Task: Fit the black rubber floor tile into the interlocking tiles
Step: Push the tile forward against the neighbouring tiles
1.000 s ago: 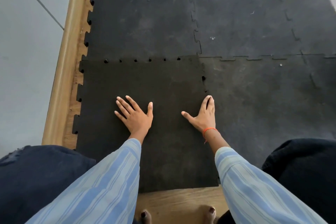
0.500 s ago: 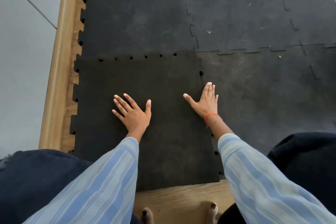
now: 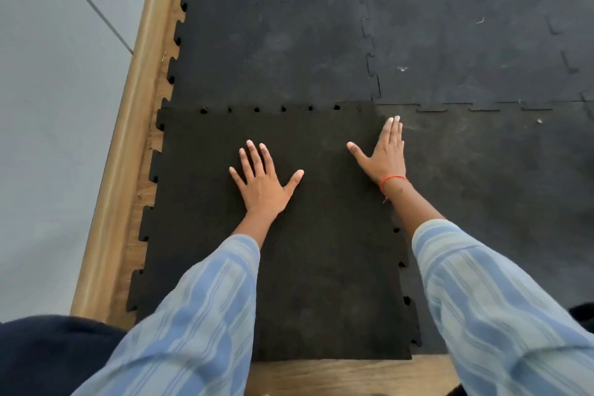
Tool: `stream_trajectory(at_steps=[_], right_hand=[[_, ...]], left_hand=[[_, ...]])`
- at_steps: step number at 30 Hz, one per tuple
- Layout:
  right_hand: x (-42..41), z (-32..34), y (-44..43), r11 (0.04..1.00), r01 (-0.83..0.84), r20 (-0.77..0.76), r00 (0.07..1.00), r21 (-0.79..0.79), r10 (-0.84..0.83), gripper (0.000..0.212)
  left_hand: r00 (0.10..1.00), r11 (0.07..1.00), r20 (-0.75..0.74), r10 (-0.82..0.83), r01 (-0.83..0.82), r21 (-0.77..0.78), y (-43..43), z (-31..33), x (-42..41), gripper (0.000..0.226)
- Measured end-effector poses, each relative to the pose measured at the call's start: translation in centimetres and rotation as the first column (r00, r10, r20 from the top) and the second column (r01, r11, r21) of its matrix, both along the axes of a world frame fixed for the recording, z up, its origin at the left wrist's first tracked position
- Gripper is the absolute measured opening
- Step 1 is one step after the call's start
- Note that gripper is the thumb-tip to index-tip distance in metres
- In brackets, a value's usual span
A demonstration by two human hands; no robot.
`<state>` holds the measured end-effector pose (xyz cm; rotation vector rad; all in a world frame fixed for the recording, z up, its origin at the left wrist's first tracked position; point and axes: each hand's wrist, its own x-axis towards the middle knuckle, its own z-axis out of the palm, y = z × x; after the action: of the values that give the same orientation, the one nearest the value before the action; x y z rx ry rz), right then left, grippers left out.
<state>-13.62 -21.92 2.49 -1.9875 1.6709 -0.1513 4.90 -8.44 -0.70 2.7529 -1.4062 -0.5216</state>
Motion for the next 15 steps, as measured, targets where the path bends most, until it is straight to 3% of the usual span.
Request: stream_trajectory(at_steps=[4, 7, 15], right_hand=[[1.1, 0.5, -4.3, 0.981, -0.104, -0.088, 0.989, 0.162, 0.119, 0.108], [0.9, 0.0, -4.3, 0.986, -0.103, -0.096, 0.989, 0.135, 0.116, 0.109], [0.7, 0.0, -3.9, 0.985, -0.11, -0.108, 0.986, 0.13, 0.124, 0.108]], left_hand=[[0.966, 0.967, -0.056, -0.252, 0.254, 0.021, -7.7, 1.8, 2.9, 0.125], [0.929, 0.925, -0.092, -0.358, 0.366, 0.099, -11.4, 3.0, 3.9, 0.137], [0.918, 0.903, -0.11, -0.381, 0.395, 0.17, -11.8, 3.2, 3.9, 0.132]])
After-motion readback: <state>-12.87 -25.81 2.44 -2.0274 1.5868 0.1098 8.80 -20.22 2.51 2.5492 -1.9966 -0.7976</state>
